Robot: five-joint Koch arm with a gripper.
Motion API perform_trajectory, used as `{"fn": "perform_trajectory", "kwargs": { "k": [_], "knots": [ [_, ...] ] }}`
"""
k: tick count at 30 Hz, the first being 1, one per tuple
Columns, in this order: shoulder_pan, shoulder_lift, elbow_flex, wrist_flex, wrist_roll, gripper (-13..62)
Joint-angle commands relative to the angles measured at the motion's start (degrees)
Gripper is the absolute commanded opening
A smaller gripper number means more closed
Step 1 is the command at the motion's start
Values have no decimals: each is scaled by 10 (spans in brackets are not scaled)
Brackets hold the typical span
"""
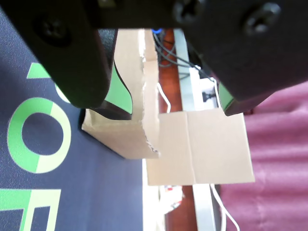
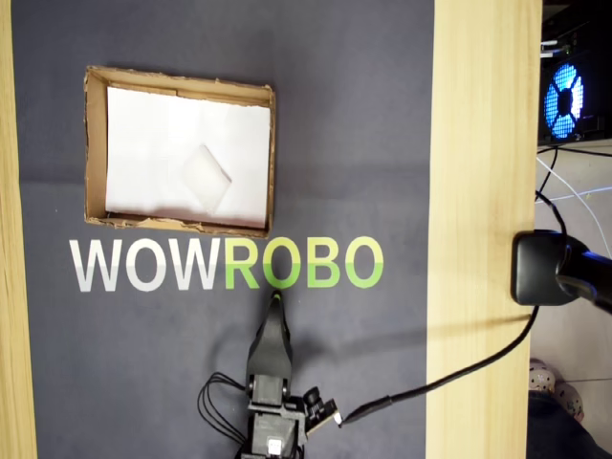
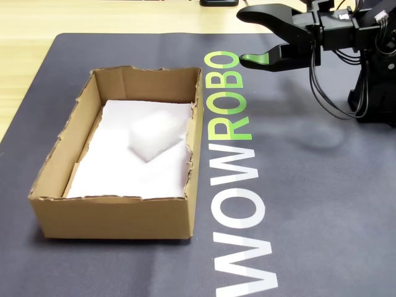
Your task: Put the block into the box.
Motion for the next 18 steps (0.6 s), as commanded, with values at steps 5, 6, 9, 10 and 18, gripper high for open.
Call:
{"fn": "perform_trajectory", "kwargs": {
  "k": [5,6,9,10,18],
  "knots": [
    [0,61,16,4,-2,340],
    [0,60,16,4,-2,340],
    [-1,60,16,3,-4,341],
    [0,60,16,4,-4,341],
    [-1,60,7,30,-4,332]
  ]
}}
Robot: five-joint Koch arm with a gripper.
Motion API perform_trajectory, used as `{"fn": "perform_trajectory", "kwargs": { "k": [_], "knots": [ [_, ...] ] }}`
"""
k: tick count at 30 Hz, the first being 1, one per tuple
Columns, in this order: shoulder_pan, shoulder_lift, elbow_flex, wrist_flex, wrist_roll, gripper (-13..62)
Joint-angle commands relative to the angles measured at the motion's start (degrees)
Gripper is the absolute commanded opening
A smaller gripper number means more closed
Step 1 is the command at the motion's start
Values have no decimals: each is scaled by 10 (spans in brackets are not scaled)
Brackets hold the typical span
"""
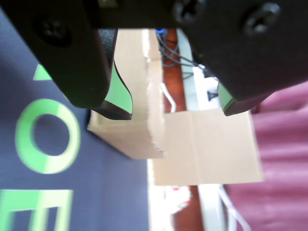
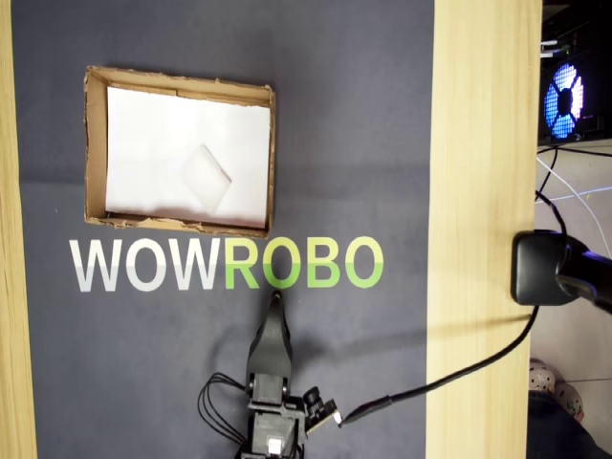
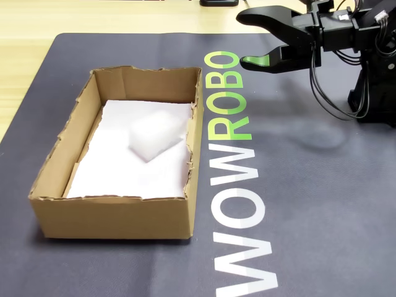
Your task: Put the block into the box.
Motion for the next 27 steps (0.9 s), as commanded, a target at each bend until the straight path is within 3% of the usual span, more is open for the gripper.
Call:
{"fn": "perform_trajectory", "kwargs": {
  "k": [1,12,27],
  "knots": [
    [0,60,2,17,-4,332],
    [-3,54,-39,119,-7,332],
    [-2,57,-36,119,-9,339]
  ]
}}
